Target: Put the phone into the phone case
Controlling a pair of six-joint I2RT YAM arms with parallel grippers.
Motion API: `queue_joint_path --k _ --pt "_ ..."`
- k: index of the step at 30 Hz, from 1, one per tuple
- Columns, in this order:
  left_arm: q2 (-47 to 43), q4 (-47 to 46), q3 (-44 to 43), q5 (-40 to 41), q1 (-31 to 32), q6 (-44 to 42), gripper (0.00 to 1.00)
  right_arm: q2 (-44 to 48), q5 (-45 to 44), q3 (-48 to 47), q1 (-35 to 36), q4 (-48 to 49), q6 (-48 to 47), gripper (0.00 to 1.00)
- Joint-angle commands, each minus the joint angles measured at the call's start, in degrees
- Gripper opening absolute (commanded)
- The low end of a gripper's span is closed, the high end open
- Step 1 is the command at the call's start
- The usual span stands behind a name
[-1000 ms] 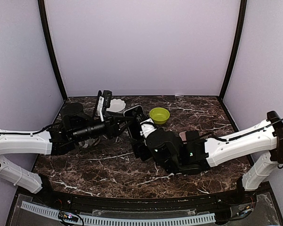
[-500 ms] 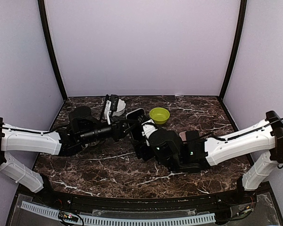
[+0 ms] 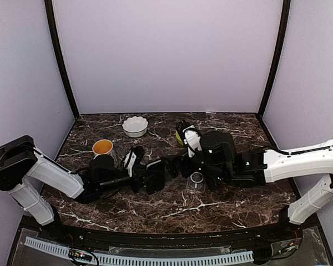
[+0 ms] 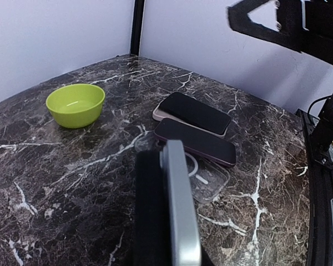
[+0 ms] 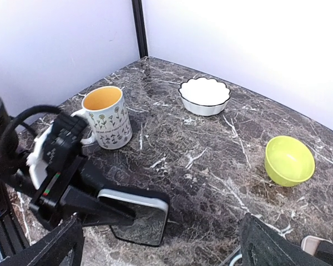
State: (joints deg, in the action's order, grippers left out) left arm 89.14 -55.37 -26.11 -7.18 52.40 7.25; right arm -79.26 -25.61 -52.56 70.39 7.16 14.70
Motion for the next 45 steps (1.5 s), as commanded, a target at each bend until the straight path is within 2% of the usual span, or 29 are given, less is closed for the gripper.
queue_joint_path --k 1,6,10,15,18,24,28,37,45 --pt "0.7 -18.6 4.0 0.7 0.2 -5.4 0.00 -6.9 1.3 -7.2 -3.6 0.1 -2.6 0.98" --pt "3.8 -22.7 6.7 0.4 0.3 -6.7 0.00 -16.0 1.5 -15.2 -5.7 -0.4 -4.0 0.99" --pt "4.2 -23.6 7.6 2.0 0.3 -5.6 0.02 -19.9 2.0 -17.9 -5.9 -1.1 -4.5 0.99" --pt "4.6 -21.8 7.8 1.6 0.3 -4.8 0.05 -21.9 5.6 -16.1 -5.9 1.9 -3.4 0.98" --pt "5.1 -22.9 8.1 2.0 0.2 -4.4 0.06 -22.8 4.2 -14.3 -5.9 3.6 -2.8 0.98" --pt "4.8 -21.5 7.7 1.7 0.2 -4.7 0.18 -24.8 4.3 -13.7 -5.9 4.3 -2.8 0.99" --pt "4.8 -21.3 7.7 1.9 0.2 -4.7 0.22 -25.5 4.3 -13.6 -5.9 4.4 -2.8 0.99" --pt "3.8 -18.6 7.7 2.5 0.2 -6.0 0.25 -24.0 4.4 -10.8 -5.8 5.5 -2.8 0.98" --pt "3.3 -14.9 6.5 0.5 0.2 -8.9 0.30 -25.0 1.5 -11.6 -5.0 1.2 -5.6 0.98"
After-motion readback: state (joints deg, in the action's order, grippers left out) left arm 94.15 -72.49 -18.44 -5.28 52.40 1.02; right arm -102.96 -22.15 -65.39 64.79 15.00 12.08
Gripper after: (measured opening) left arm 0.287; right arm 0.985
